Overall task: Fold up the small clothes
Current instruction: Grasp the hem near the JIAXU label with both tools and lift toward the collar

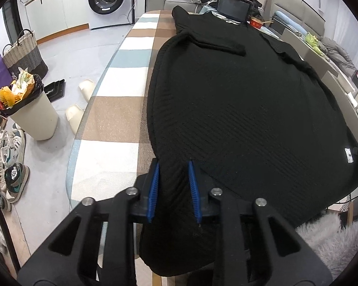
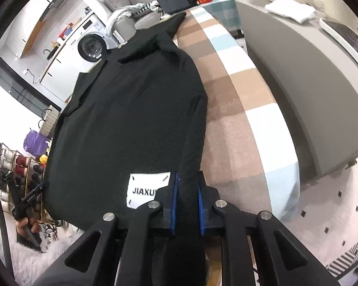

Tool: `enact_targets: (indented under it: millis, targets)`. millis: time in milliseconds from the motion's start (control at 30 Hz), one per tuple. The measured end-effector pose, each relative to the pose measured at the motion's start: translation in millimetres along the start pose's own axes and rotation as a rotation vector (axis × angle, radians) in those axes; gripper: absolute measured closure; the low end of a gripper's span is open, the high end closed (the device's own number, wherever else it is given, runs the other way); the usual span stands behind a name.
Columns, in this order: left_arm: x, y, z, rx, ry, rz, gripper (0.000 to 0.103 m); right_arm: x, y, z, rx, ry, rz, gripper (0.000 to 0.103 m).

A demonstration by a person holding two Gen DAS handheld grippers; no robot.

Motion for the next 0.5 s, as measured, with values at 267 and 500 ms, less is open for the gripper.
enact_targets:
  millis: [267,500]
  targets:
    - [1,0,-2,0.01,-0.043,0.016,0.094,-5,1,-3,0.063,0.041,0.053,0.094]
    - [13,19,14,0.079,-0.104,0.042,0.095,-9,20,15,0.186,0.08,0.044,0.098]
Point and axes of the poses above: each gripper's, at about its wrist camera, not at the fingertips, and z roughly against the way its jaws point, x to its right, y to its top, the point moved 3 cm from there along -z, roughly the way its jaws point, and after that the axes turned 11 degrees about z, right-handed, at the moved point
